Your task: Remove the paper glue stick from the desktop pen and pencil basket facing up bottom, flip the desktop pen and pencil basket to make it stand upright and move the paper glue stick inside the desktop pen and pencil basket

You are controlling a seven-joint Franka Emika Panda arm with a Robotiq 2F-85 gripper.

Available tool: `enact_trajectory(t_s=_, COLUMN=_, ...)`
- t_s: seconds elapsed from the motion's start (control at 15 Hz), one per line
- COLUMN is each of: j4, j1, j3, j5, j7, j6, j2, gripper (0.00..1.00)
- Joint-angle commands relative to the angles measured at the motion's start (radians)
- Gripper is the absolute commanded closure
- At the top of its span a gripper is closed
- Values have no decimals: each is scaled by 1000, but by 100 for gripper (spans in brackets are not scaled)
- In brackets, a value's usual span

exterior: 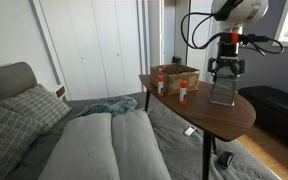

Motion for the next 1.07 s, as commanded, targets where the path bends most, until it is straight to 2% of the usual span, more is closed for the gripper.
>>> enact_trajectory(t_s=0.0, j4=-38, j1=6, j3=20, j5=-65, j7=38, j6=-4, j2=-124, gripper=42)
enact_trajectory(t_s=0.27, j4=-97, j1=12, j3=80, j5=-220, j7=176, j6=83, j2=-239, gripper=42)
enact_trajectory(t_s=0.47, j4=-168, j1=8, j3=138, j5=-289, j7=301, j6=198, j2=-298, gripper=42)
enact_trajectory(t_s=0.73, j4=-280, j1=-12, j3=205, j5=-436, j7=475, j6=382, j2=-321, gripper=42)
enact_trajectory(t_s=0.87, j4=-327, j1=-21, j3=219, j5=-523, j7=553, j6=452, j2=-322, gripper=42)
enact_trajectory(t_s=1.0, j4=-360, j1=-18, j3=222, j5=-564, j7=612, j6=499, j2=-325, gripper=42)
